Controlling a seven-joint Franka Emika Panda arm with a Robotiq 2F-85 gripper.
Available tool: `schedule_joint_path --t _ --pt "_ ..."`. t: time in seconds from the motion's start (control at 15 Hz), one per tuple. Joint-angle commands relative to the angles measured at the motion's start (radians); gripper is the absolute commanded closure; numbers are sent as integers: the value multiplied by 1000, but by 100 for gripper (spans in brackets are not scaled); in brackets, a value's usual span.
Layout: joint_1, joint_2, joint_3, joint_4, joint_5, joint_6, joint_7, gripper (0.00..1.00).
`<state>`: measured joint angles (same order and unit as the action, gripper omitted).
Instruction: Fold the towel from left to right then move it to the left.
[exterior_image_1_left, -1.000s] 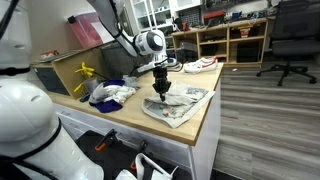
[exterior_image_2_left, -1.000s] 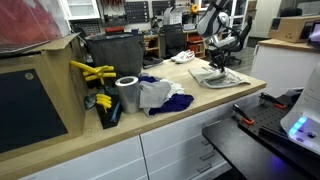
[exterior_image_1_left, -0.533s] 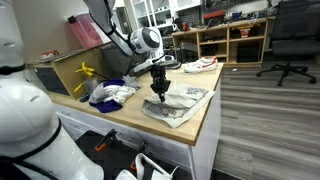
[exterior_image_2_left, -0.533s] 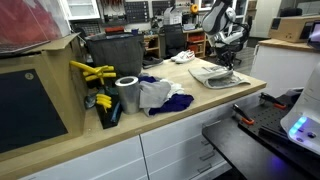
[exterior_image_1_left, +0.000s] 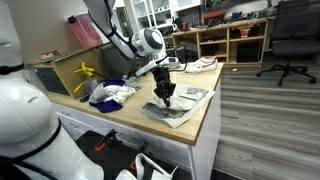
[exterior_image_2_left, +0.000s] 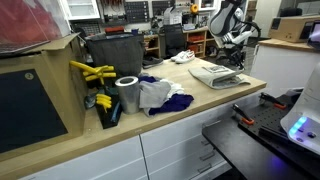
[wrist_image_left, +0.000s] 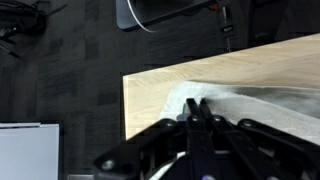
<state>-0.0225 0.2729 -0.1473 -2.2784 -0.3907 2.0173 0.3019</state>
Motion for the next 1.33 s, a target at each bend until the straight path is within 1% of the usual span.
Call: schedule_joint_path --t 0.0,0.33,0.4,0.47,0.67,1.0,1.07,1.13,1.27 --pt "-7 -57 -6 -63 -40 -21 -3 99" --pt "-7 -59 -2 -96 -68 -25 -1 99" --pt "-6 -60 -2 -101 -69 -25 2 73" --pt "-6 -60 -1 -102 -70 -24 2 71" --pt "-4 -60 4 -101 -68 -22 2 51" --pt "-2 -69 13 -98 -66 -21 0 13" --pt "-1 -72 15 -98 -65 -21 -1 5" --pt "0 -74 16 -98 -67 -22 -1 1" --pt "4 -78 17 -97 -73 -31 -7 0"
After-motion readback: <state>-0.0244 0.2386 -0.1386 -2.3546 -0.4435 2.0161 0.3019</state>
